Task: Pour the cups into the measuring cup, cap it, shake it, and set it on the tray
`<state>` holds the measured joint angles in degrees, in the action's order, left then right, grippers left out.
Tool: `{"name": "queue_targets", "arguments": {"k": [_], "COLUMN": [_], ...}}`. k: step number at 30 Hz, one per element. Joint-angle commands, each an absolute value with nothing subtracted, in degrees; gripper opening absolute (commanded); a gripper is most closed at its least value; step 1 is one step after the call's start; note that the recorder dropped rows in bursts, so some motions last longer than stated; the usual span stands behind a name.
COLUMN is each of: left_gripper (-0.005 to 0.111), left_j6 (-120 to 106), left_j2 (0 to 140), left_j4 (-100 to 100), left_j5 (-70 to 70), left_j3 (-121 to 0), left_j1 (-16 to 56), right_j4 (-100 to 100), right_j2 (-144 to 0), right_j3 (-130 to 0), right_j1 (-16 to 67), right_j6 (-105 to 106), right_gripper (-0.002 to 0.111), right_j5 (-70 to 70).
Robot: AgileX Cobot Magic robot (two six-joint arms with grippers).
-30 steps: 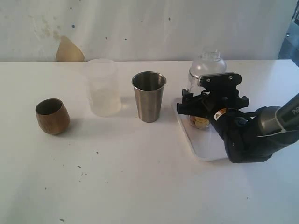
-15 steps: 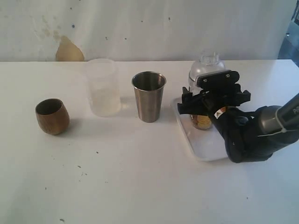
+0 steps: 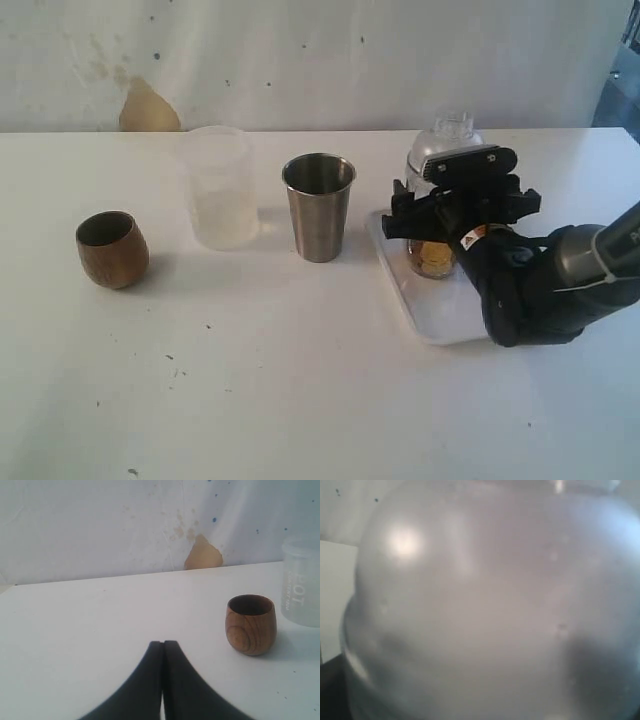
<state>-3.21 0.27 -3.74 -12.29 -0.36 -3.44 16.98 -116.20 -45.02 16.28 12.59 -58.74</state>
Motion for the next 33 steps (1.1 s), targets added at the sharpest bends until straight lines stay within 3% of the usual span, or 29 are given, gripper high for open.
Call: {"name": "queue_targets", "arguments": {"k": [1,27,33], "left_gripper": [0.0,0.0,0.0], "left_j6": [-3.13,-3.13,-3.13], "left_j2": [0.0,0.0,0.0], "left_j4": [-4.16,-4.16,-4.16], "left_j5": [-11.65,-11.65,-11.65], "left_j3": [0.0,0.0,0.0], "left_j1": [-3.53,-3.53,-3.53], "right_j4": [18.82,18.41,18.53], "right_j2": [-114.34,-106.55,-105.19], "right_j3": [-45.12,-44.54,-44.54], "right_j1": [15.91,15.91,15.91], "right_j6": [12.73,11.8,11.8], "right_gripper": [0.087,0.087,0.087], "right_j5": [-59.29,-59.51,-53.61]}}
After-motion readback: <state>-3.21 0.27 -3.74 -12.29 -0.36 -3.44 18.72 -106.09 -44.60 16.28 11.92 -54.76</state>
